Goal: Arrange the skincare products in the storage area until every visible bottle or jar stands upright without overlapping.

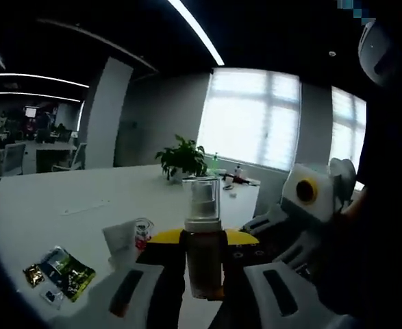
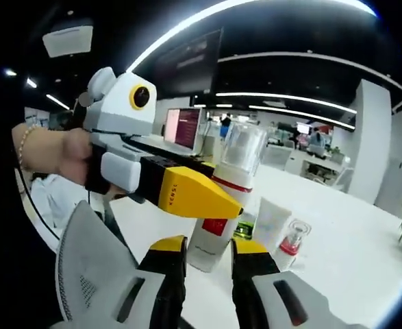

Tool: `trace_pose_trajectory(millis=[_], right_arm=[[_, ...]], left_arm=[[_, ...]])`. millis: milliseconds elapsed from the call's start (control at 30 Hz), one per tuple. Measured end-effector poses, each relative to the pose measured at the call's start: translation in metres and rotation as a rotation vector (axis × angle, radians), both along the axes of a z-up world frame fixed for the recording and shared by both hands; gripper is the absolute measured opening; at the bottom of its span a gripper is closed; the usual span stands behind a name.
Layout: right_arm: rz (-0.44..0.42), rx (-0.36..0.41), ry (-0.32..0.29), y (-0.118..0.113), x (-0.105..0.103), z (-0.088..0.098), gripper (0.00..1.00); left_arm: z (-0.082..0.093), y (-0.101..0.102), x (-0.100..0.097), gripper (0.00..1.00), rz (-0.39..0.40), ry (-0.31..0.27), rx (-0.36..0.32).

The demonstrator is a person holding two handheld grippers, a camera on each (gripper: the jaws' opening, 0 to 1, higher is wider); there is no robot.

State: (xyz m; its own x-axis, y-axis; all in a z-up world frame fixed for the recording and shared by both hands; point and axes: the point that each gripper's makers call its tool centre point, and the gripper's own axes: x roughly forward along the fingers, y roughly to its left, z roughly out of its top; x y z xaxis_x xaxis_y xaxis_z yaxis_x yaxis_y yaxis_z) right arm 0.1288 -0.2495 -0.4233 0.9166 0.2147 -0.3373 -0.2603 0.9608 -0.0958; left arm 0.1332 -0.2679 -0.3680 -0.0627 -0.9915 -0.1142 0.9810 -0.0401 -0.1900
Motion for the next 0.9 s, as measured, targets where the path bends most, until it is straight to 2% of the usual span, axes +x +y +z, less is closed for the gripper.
trace_pose_trajectory(millis=[200, 267, 467, 633, 900], right_arm=[[-0.017, 0.018, 0.038, -0.012, -0.008, -0.013, 0.21], [-0.031, 0.020, 0.038, -0.017, -0.012, -0.010, 0.27], [-0.074, 0.026, 0.071, -0.037, -0.018, -0.020, 0.40], [-0.086, 0.029, 0.092, -0.047, -0.022, -0.028, 0.49], [-0.129, 0.018, 0.128, -0.073, -0.035, -0.041, 0.53]], left_arm=[[-0.015, -0.001, 0.019, 0.15, 0.014, -0.005, 0.011], [-0.020, -0.002, 0.023, 0.15, 0.018, 0.004, 0.006], [-0.033, -0.007, 0.026, 0.15, -0.015, 0.035, -0.008], [-0.044, -0.013, 0.024, 0.14, -0.051, -0.005, -0.001], [-0.068, -0.021, 0.032, 0.14, -0.084, -0.011, -0.003]])
